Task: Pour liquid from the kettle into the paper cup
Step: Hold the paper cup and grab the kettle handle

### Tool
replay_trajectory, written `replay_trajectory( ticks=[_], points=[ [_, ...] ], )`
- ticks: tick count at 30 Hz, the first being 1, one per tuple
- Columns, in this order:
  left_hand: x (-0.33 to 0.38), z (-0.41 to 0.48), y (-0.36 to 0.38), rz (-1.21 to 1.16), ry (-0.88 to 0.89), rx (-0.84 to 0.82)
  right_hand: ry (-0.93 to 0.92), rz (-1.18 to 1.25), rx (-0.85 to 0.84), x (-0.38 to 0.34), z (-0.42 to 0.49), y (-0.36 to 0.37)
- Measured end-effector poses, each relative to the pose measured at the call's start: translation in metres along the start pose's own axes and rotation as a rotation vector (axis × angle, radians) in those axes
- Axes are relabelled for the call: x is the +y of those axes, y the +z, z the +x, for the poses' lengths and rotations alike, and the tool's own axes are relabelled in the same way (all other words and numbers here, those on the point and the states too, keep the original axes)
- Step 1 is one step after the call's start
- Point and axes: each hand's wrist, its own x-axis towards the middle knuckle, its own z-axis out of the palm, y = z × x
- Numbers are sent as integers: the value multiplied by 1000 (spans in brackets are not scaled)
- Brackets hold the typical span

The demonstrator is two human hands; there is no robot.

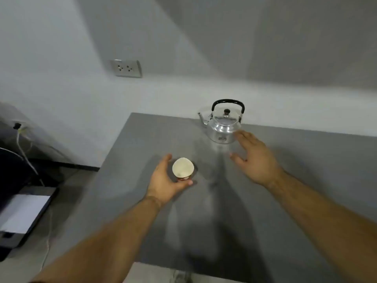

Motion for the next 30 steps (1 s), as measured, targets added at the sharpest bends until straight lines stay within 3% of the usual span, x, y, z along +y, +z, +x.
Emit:
replay_trajectory(
  ticks=[7, 15, 21, 30],
  points=[
    [-46, 27, 17, -164, -52, -61, 63, 27, 81, -3, 84, 18],
    [-57, 35, 28, -121, 13, -38, 142, -26, 23, 6, 172, 15],
    [-61, 34, 29, -66, 57, -3, 129, -200, 0, 20, 216, 18],
    [-60, 34, 32, 68, 38, 25, 86, -129, -33, 33, 237, 15]
  ],
)
